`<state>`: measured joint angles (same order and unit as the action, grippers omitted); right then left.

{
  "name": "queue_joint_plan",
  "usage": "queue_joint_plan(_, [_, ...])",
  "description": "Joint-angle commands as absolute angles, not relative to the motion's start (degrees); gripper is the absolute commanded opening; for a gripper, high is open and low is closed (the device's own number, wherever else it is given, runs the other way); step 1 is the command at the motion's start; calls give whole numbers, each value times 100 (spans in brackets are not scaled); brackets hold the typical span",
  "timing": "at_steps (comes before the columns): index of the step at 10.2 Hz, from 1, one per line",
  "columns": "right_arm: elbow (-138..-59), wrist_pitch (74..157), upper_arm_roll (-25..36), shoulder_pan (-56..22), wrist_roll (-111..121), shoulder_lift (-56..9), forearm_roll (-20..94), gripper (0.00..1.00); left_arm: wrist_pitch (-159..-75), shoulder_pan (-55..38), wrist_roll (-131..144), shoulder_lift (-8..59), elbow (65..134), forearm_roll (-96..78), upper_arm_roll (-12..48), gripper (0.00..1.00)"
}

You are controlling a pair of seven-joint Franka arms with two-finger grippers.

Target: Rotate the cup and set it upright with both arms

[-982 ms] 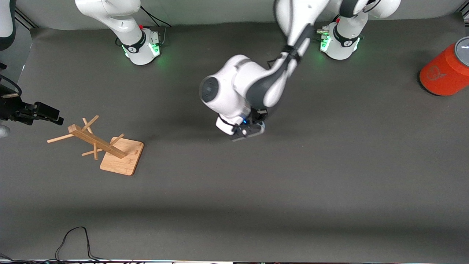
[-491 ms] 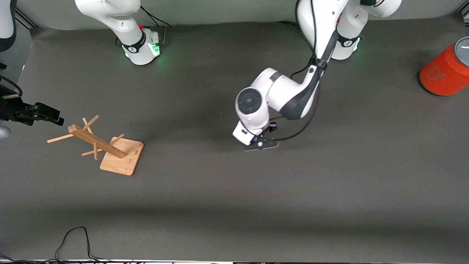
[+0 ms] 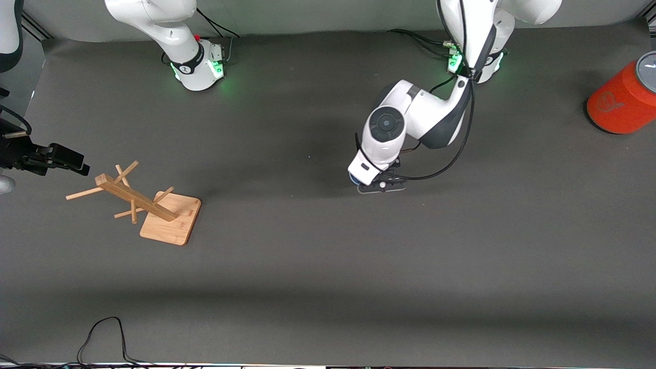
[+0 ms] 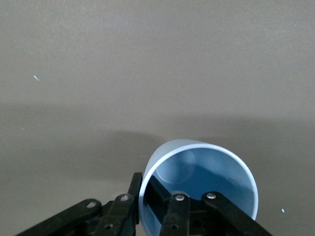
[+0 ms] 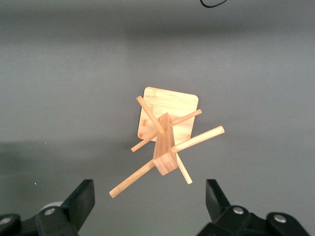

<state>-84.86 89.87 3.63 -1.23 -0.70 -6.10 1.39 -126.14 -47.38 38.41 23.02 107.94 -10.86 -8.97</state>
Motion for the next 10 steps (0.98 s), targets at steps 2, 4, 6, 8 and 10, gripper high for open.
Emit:
queue_joint_plan(2, [-8578,9053,352,-141,-35,-554,70,100,-13138,-4790,3770,2030,11372,-1450,-870,1])
queue_joint_plan(4, [-8569,9061,343,-132,-35,-554,70,100,-13656,-4947,3945,2047,11627,-1555,-853,57])
queue_joint_plan(6, [-8578,9061,343,-141,-35,-554,62,100,-13746,-5009,4174,2092,11628,-1556,-861,100])
queue_joint_plan(8, [-8578,9062,343,-141,-35,-554,62,100,-13623,-4984,4201,1996,11576,-1556,-870,100])
queue_joint_plan(10, [-8578,9062,343,-141,-35,-554,62,100,-13074,-4940,4131,1890,11279,-1495,-922,100])
